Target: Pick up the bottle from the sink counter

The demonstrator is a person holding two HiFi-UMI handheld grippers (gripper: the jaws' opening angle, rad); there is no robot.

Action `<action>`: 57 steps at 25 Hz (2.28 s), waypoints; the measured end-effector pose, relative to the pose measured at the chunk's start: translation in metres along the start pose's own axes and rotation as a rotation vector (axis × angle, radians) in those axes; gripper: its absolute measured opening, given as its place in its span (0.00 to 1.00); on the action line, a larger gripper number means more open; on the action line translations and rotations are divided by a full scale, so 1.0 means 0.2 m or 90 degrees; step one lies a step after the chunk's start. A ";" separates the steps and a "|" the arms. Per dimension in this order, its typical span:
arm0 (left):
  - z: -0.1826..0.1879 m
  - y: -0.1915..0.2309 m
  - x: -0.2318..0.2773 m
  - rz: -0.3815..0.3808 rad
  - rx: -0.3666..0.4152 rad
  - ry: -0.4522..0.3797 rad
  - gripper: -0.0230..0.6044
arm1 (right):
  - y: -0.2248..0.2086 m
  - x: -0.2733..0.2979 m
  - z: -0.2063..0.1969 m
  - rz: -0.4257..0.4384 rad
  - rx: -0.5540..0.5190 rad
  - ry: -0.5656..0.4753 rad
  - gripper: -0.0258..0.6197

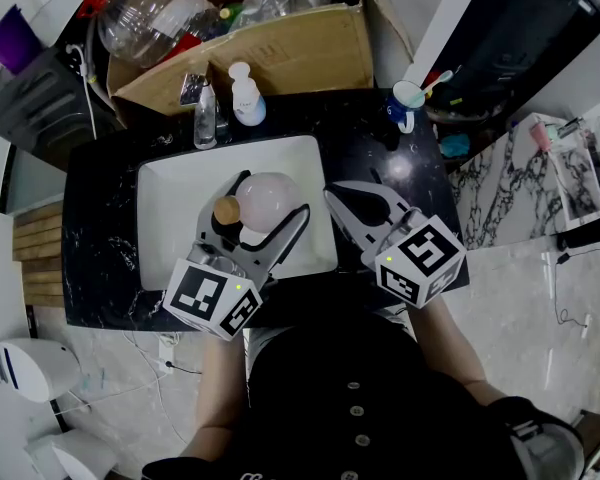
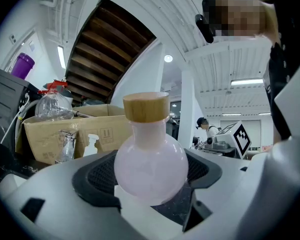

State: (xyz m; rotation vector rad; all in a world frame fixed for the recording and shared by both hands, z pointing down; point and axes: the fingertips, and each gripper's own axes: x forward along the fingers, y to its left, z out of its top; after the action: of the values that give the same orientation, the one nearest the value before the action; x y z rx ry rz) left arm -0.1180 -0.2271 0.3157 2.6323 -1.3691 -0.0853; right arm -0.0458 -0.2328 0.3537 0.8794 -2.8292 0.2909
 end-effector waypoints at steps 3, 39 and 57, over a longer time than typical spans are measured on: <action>0.00 0.00 0.00 -0.001 0.001 0.001 0.67 | 0.01 0.00 0.00 0.008 -0.001 0.000 0.04; -0.02 0.02 0.01 0.012 0.003 0.016 0.67 | -0.01 -0.01 0.03 0.007 -0.003 -0.015 0.04; -0.02 0.02 0.02 0.008 0.016 0.028 0.67 | -0.01 -0.02 0.02 0.009 0.004 -0.013 0.04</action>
State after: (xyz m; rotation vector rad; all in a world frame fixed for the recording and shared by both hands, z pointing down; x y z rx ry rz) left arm -0.1180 -0.2322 0.3207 2.6290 -1.3825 -0.0086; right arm -0.0426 -0.2327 0.3497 0.8681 -2.8569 0.2936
